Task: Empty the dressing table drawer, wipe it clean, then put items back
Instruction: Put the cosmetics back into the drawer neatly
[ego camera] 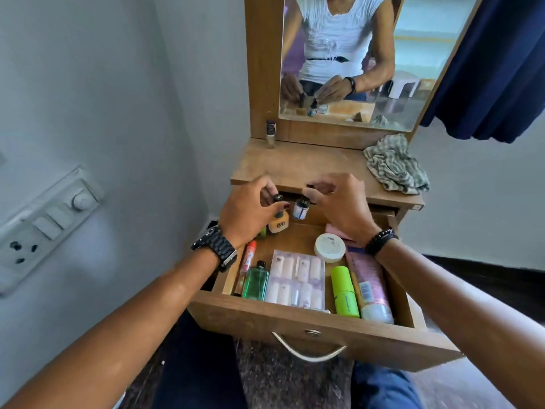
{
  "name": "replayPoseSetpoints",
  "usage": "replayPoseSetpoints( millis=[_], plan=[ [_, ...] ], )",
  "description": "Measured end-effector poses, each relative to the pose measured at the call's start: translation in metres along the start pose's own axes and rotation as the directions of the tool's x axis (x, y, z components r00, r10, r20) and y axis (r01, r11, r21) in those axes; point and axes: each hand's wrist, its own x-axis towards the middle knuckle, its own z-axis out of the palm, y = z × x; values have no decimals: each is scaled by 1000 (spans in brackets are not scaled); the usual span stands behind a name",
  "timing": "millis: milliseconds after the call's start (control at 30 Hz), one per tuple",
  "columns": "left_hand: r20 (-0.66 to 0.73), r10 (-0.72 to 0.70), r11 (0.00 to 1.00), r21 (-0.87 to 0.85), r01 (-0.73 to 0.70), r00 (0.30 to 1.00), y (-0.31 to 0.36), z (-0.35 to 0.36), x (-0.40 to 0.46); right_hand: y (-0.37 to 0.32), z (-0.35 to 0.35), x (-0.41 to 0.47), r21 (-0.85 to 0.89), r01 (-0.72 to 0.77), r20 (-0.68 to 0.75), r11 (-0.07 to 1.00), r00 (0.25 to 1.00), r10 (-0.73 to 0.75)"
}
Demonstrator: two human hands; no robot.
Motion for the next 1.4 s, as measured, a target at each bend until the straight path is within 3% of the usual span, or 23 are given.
replayPoseSetpoints(
  millis=[167, 367, 700, 1167, 1400],
  plan=[
    [74, -90, 992, 93, 83, 993, -27, 14, -19, 20, 30, -21, -35, -24, 120, 999, 992, 28],
    [62, -110, 979, 180, 97, 992, -39, 17, -21, 30, 58, -22, -79, -25, 209, 997, 977, 41],
    [51, -53, 979, 198, 42, 997, -37, 21, -17, 33, 72, -20, -118, -5, 204, 993, 978, 29],
    [70, -66, 917, 398, 32, 995, -42, 24, -18, 27, 83, -24, -95, 47, 232, 994, 972, -24],
    [81, -71, 909, 415, 32, 994, -42, 25, -20, 27, 82, -21, -105, 38, 271, 994, 963, -8]
  ],
)
